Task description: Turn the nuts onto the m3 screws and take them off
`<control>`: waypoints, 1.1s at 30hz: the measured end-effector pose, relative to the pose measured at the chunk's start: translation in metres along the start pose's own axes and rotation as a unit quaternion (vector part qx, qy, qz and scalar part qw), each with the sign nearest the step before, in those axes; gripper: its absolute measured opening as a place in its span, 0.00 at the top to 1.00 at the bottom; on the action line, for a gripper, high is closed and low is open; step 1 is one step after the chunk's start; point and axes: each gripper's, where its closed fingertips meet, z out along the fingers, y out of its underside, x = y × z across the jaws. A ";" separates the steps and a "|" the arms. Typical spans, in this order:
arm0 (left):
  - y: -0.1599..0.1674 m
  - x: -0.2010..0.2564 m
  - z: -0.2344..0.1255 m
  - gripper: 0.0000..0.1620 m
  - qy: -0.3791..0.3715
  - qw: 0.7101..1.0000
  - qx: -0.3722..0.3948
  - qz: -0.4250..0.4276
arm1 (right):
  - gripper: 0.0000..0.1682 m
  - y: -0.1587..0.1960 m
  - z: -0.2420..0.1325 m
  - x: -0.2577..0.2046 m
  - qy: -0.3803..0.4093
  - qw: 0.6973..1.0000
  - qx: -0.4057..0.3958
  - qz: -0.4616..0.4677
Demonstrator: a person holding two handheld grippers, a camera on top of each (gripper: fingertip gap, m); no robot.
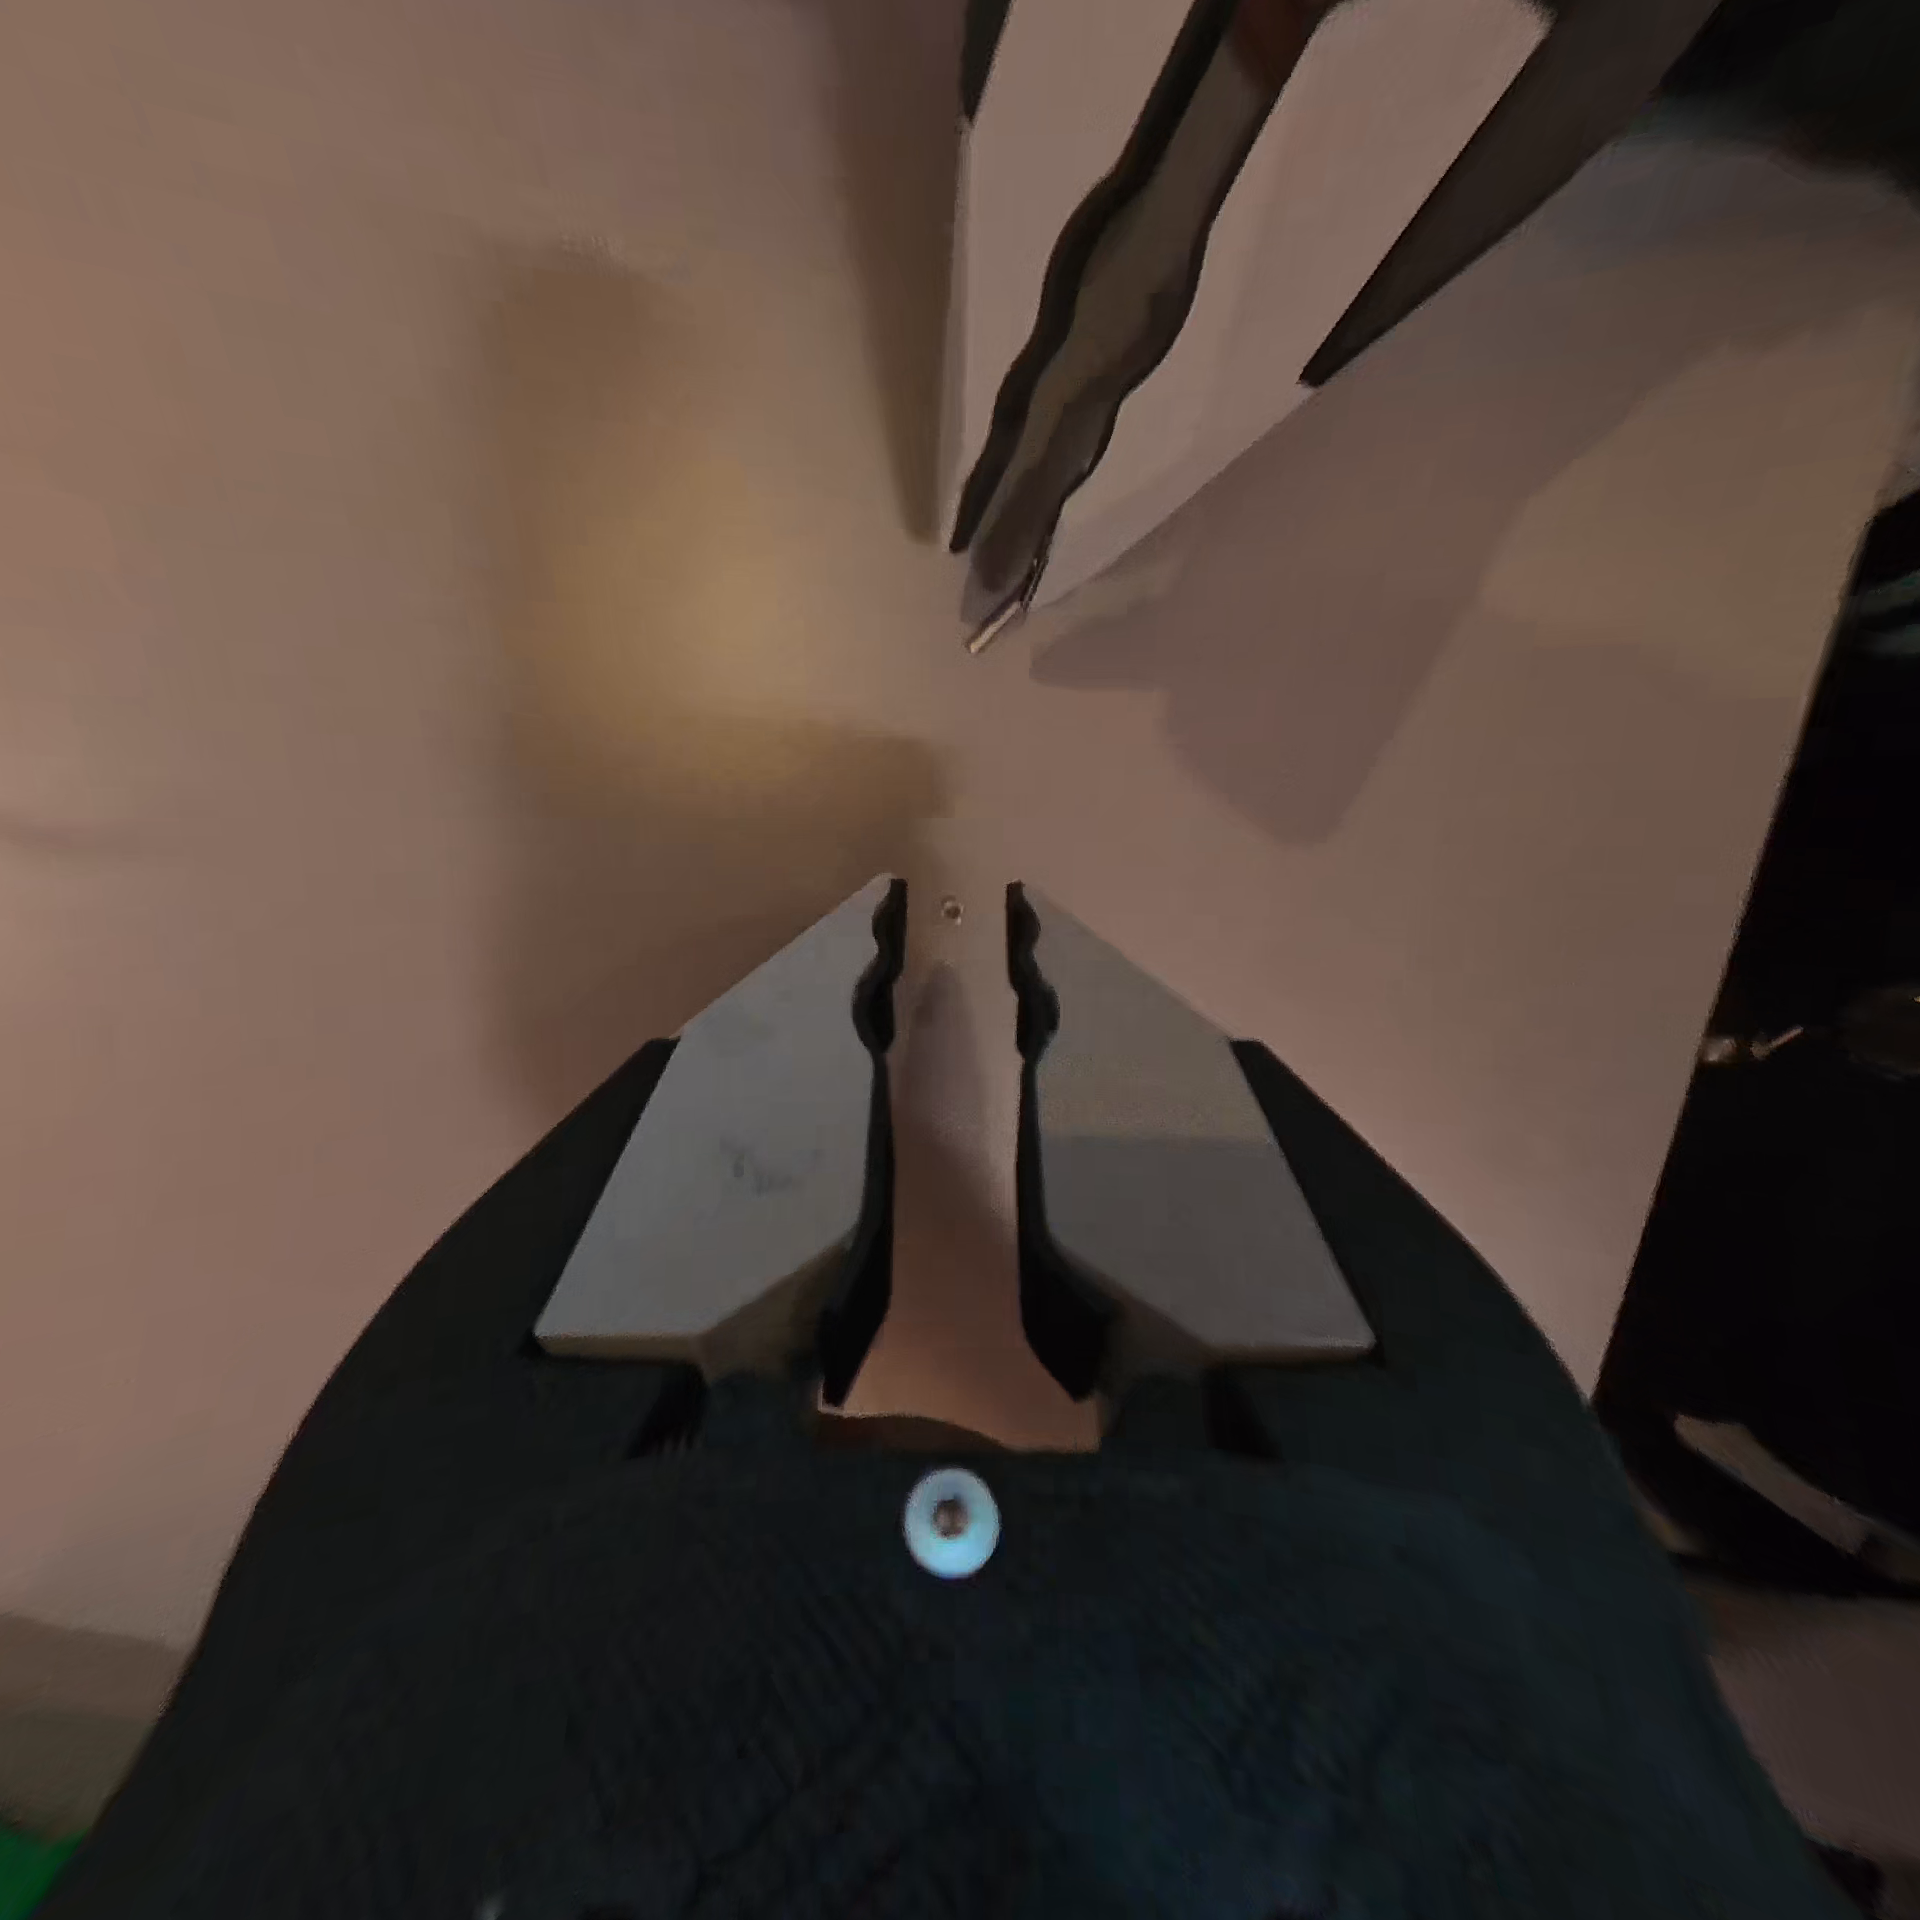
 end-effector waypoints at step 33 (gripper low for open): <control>-0.054 0.014 -0.023 0.92 0.118 0.920 0.367 -0.069 | 1.00 -0.068 -0.043 -0.027 -0.112 0.967 0.225 0.028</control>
